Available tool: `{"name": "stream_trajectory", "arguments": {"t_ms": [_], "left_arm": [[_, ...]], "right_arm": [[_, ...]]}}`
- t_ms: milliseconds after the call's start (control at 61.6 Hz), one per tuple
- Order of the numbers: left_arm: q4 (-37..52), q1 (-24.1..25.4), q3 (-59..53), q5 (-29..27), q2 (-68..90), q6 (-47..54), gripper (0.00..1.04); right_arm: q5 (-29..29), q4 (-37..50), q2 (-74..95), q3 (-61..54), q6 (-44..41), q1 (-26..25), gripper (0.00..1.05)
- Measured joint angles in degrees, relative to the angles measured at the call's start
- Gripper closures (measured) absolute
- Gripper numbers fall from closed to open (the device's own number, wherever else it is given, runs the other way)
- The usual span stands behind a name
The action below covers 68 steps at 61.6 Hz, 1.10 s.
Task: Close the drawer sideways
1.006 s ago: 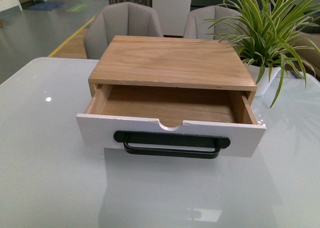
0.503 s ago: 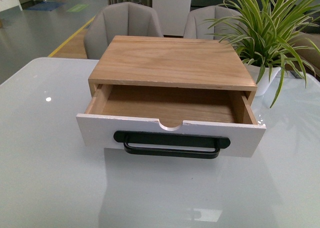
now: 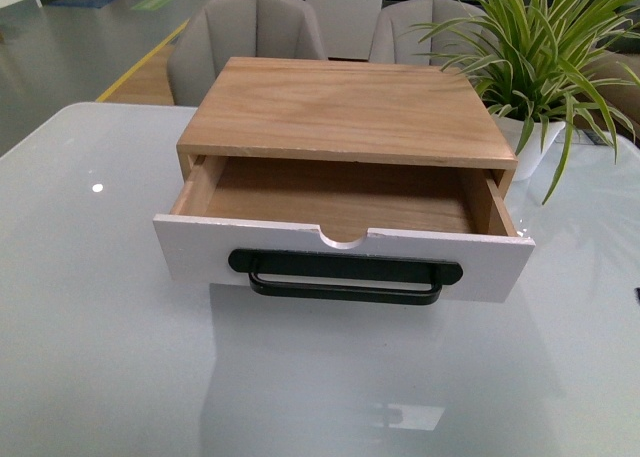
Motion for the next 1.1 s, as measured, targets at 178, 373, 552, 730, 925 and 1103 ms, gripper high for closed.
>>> {"name": "stream_trajectory", "arguments": {"t_ms": [178,373,552,730,925,1103], "left_arm": [[9.55,-7.28,1.18,4.15,11.52,6.01,0.09],[19.89,-13.22,3.08,8.28,24.81,13.53,0.09],[23.93,-15.28,4.42,11.65,32.15,17.79,0.09],[24.74,-15.96,6.08,13.97,36.24,21.2,0.09],[25.05,-16.04,8.44,16.57,40.48,25.11,0.09],[25.75,-16.76,11.02,19.39,44.57,28.22,0.09]], "right_arm": [[-2.82,-2.19,11.76,5.88,-8.76,1.97,0.09],[-3.39,-2.1,23.06,10.99,-17.73,5.14,0.09],[-4.7,-2.05,28.06,11.98,-23.1,8.52,0.09],[-5.95,-1.4,31.67,14.08,-24.22,10.16,0.09],[-6.95,-0.63,35.76,16.31,-25.29,11.06,0.09],[-8.57,-0.48,38.91,17.99,-25.7,12.22,0.09]]}}
